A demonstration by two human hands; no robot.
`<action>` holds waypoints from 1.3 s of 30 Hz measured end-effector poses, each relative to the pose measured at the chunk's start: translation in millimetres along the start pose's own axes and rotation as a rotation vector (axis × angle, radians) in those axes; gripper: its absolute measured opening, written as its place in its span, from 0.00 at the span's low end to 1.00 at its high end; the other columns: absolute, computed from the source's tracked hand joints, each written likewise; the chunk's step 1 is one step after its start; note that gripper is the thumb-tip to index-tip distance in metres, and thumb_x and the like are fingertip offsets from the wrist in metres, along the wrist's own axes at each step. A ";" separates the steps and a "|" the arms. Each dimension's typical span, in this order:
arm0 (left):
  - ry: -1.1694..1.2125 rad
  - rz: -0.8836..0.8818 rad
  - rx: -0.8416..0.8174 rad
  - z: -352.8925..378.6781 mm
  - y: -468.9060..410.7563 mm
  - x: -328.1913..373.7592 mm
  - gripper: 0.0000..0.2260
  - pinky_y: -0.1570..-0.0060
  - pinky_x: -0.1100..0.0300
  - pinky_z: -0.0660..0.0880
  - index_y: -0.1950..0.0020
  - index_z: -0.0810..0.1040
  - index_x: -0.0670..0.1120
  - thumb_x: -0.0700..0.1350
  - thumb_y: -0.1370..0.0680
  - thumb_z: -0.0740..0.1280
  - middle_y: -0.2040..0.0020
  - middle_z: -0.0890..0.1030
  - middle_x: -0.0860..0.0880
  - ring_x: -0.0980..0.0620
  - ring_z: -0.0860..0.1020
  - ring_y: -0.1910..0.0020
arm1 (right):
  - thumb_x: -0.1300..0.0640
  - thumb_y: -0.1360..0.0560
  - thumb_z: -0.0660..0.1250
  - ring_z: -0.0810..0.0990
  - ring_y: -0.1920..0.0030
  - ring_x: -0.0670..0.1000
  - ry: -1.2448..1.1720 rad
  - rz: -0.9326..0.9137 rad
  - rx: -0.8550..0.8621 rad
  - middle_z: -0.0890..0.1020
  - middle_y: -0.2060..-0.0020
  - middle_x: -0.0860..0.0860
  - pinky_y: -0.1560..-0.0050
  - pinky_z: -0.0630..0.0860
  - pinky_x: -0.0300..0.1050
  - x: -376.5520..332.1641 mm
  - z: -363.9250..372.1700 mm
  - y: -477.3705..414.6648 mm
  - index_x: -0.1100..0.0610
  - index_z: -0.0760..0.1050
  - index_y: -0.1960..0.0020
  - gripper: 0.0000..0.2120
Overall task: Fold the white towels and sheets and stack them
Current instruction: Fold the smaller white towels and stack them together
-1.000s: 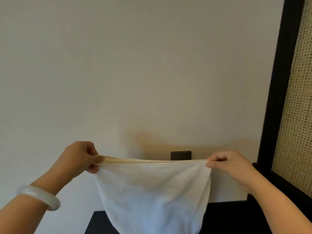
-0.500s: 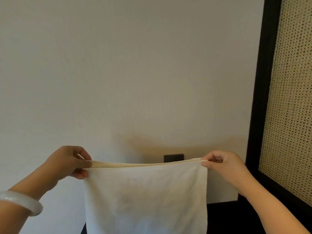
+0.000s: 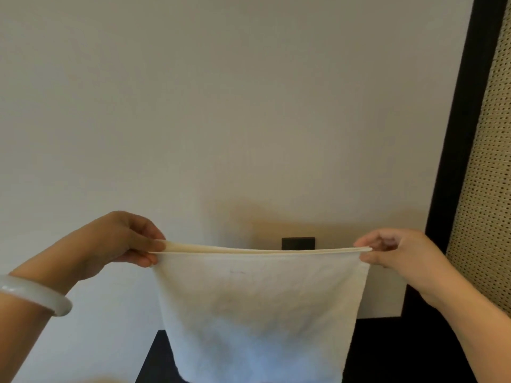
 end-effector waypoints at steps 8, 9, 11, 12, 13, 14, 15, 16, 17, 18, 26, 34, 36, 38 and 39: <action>0.209 -0.139 -0.014 34.8 -34.4 -30.6 0.04 0.66 0.62 0.81 0.57 0.80 0.29 0.26 0.30 0.72 0.55 0.83 0.31 0.44 0.85 0.63 | 0.78 0.33 0.72 0.85 0.66 0.55 -0.253 0.346 0.037 0.83 0.65 0.61 0.68 0.81 0.38 59.6 20.2 -21.6 0.70 0.79 0.55 0.09; 0.228 -0.110 0.015 36.9 -41.0 -26.0 0.04 0.66 0.62 0.82 0.57 0.79 0.30 0.25 0.30 0.71 0.55 0.82 0.31 0.44 0.84 0.63 | 0.78 0.34 0.72 0.84 0.65 0.55 -0.256 0.337 0.066 0.82 0.63 0.61 0.65 0.81 0.36 60.4 22.3 -27.2 0.70 0.79 0.54 0.11; 0.251 -0.033 0.064 37.8 -51.4 -10.4 0.04 0.65 0.61 0.82 0.57 0.78 0.30 0.25 0.30 0.70 0.56 0.81 0.32 0.44 0.84 0.64 | 0.76 0.35 0.74 0.81 0.61 0.55 -0.223 0.269 0.121 0.82 0.61 0.60 0.56 0.81 0.38 53.8 22.4 -39.2 0.68 0.79 0.53 0.13; 0.262 0.010 0.084 35.9 -54.5 -1.6 0.04 0.64 0.62 0.82 0.58 0.78 0.30 0.25 0.30 0.70 0.58 0.81 0.32 0.44 0.84 0.65 | 0.75 0.35 0.75 0.80 0.58 0.56 -0.213 0.224 0.146 0.82 0.59 0.60 0.49 0.79 0.42 46.8 20.2 -43.5 0.66 0.80 0.54 0.12; 0.269 0.053 0.105 31.8 -56.2 6.3 0.04 0.64 0.62 0.82 0.58 0.78 0.31 0.25 0.30 0.70 0.59 0.81 0.32 0.44 0.84 0.65 | 0.73 0.34 0.76 0.80 0.56 0.55 -0.210 0.177 0.165 0.83 0.58 0.59 0.45 0.77 0.44 39.1 16.0 -46.2 0.63 0.80 0.54 0.12; 0.267 0.090 0.121 27.0 -55.8 12.1 0.03 0.64 0.63 0.82 0.59 0.78 0.31 0.26 0.30 0.71 0.59 0.82 0.33 0.44 0.84 0.65 | 0.71 0.34 0.76 0.81 0.56 0.53 -0.211 0.132 0.174 0.84 0.58 0.58 0.45 0.78 0.42 32.4 10.6 -46.7 0.60 0.81 0.55 0.12; 0.256 0.119 0.128 22.0 -53.0 15.0 0.03 0.63 0.64 0.81 0.59 0.79 0.31 0.27 0.30 0.72 0.59 0.82 0.33 0.44 0.85 0.63 | 0.70 0.33 0.77 0.83 0.57 0.51 -0.211 0.091 0.172 0.85 0.59 0.55 0.49 0.78 0.37 27.6 5.6 -44.8 0.58 0.82 0.55 0.11; 0.237 0.137 0.120 18.4 -48.4 13.9 0.03 0.61 0.64 0.81 0.59 0.80 0.32 0.29 0.30 0.73 0.59 0.83 0.33 0.43 0.85 0.61 | 0.68 0.33 0.77 0.84 0.59 0.47 -0.211 0.064 0.163 0.86 0.61 0.53 0.54 0.79 0.32 26.6 1.2 -40.4 0.57 0.83 0.55 0.10; 0.205 0.137 0.099 17.3 -42.0 8.1 0.03 0.60 0.63 0.81 0.60 0.81 0.33 0.30 0.31 0.74 0.59 0.84 0.34 0.43 0.85 0.60 | 0.66 0.33 0.77 0.84 0.61 0.44 -0.194 0.053 0.150 0.86 0.63 0.51 0.58 0.78 0.29 28.8 -1.0 -33.6 0.57 0.83 0.55 0.09; 0.150 0.124 0.073 19.4 -35.0 -2.8 0.04 0.58 0.61 0.81 0.62 0.82 0.35 0.31 0.31 0.75 0.59 0.84 0.36 0.44 0.85 0.59 | 0.65 0.32 0.77 0.84 0.62 0.43 -0.164 0.066 0.136 0.86 0.64 0.50 0.60 0.76 0.28 36.2 -0.5 -24.7 0.56 0.84 0.56 0.07; -0.385 -0.131 -0.037 115.0 37.1 -179.0 0.07 0.57 0.62 0.77 0.66 0.82 0.46 0.38 0.32 0.78 0.62 0.84 0.49 0.51 0.83 0.59 | 0.65 0.31 0.76 0.84 0.60 0.47 0.124 0.489 -0.093 0.85 0.66 0.46 0.56 0.74 0.38 187.1 68.1 98.8 0.53 0.85 0.60 0.08; -0.410 -0.307 -0.101 160.8 108.7 -285.9 0.05 0.63 0.68 0.70 0.59 0.80 0.49 0.44 0.28 0.76 0.56 0.82 0.53 0.56 0.80 0.57 | 0.61 0.30 0.77 0.84 0.61 0.41 0.295 0.650 -0.175 0.85 0.61 0.44 0.62 0.74 0.34 257.2 83.5 198.6 0.47 0.83 0.60 0.10; -0.424 -0.281 -0.074 162.0 121.8 -291.2 0.06 0.61 0.68 0.70 0.59 0.80 0.49 0.44 0.28 0.76 0.52 0.78 0.54 0.55 0.79 0.55 | 0.59 0.30 0.76 0.82 0.58 0.40 0.332 0.594 -0.184 0.83 0.58 0.40 0.61 0.73 0.32 255.3 81.4 212.8 0.42 0.81 0.60 0.12; -0.465 -0.219 -0.067 163.4 137.4 -293.0 0.07 0.58 0.69 0.70 0.60 0.79 0.51 0.44 0.29 0.76 0.51 0.74 0.56 0.56 0.77 0.55 | 0.58 0.31 0.76 0.80 0.56 0.35 0.408 0.485 -0.218 0.81 0.56 0.36 0.61 0.72 0.31 249.8 82.2 228.3 0.34 0.78 0.58 0.17; -0.484 -0.186 -0.072 164.2 145.3 -293.8 0.07 0.58 0.70 0.70 0.61 0.79 0.52 0.44 0.29 0.76 0.50 0.73 0.56 0.56 0.76 0.54 | 0.57 0.31 0.76 0.79 0.54 0.34 0.459 0.442 -0.234 0.80 0.57 0.37 0.61 0.71 0.31 248.3 82.9 236.9 0.31 0.75 0.56 0.20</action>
Point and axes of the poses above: each hand's wrist, its own y-axis away from the middle knuckle, its own z-axis out of the palm, x = y × z, the point moved 5 cm from there along -y, towards the middle knuckle
